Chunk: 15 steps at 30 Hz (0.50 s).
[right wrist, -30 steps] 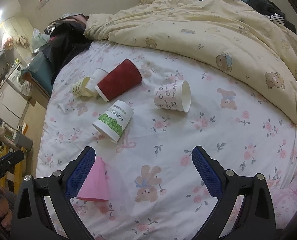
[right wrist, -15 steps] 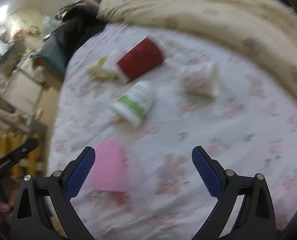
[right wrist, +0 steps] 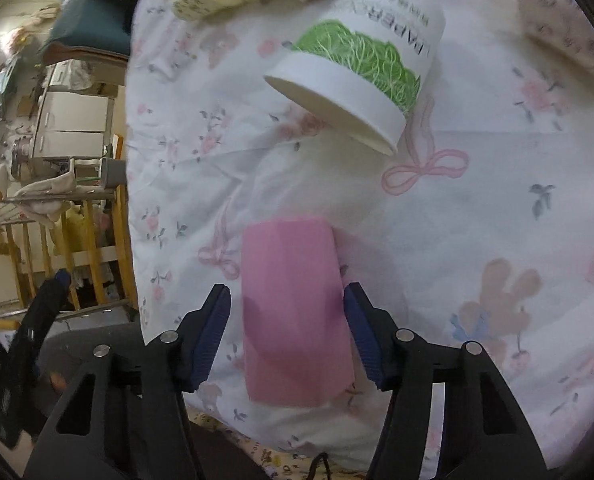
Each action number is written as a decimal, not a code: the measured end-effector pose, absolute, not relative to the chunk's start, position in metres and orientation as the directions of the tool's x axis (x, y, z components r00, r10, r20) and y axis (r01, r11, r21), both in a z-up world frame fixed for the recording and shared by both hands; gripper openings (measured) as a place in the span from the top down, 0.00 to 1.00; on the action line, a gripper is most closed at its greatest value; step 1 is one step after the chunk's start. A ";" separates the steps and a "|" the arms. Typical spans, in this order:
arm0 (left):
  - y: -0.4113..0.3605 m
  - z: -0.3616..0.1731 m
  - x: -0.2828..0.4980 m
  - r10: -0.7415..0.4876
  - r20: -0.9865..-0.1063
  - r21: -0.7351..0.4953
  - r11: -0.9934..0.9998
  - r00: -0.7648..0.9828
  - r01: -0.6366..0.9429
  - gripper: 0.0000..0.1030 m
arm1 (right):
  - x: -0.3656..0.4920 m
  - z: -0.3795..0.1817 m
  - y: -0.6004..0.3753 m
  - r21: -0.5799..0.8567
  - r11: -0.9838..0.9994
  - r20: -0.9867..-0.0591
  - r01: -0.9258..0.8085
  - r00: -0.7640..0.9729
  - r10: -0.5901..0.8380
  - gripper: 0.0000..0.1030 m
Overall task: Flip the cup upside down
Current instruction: 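Close the right tool around the pink cup's body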
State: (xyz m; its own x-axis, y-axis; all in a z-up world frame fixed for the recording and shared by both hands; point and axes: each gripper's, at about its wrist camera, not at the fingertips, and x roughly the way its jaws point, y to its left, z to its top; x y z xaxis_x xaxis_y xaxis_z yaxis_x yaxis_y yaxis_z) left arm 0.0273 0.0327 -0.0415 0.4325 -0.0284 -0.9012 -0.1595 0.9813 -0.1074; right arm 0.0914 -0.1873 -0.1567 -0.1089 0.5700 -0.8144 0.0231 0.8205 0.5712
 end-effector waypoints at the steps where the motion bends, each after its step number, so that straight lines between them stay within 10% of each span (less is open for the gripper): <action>1: 0.032 -0.042 0.028 -0.029 -0.903 -0.107 0.982 0.430 -0.158 0.09 | 0.095 -0.160 -0.185 0.571 0.820 -0.813 0.026 -0.124 0.570 0.40; 15: 0.022 -0.050 0.032 -0.041 -0.917 -0.103 0.986 0.398 -0.134 0.09 | 0.109 -0.181 -0.173 0.549 0.836 -0.825 0.011 -0.151 0.544 0.43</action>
State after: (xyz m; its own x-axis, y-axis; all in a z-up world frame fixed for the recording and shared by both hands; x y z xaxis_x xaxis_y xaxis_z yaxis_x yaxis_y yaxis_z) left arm 0.0318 0.0224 -0.0495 0.3976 -0.0414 -0.9166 -0.1341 0.9856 -0.1026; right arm 0.1089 -0.1735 -0.1810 -0.1510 0.5442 -0.8252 0.0114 0.8357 0.5491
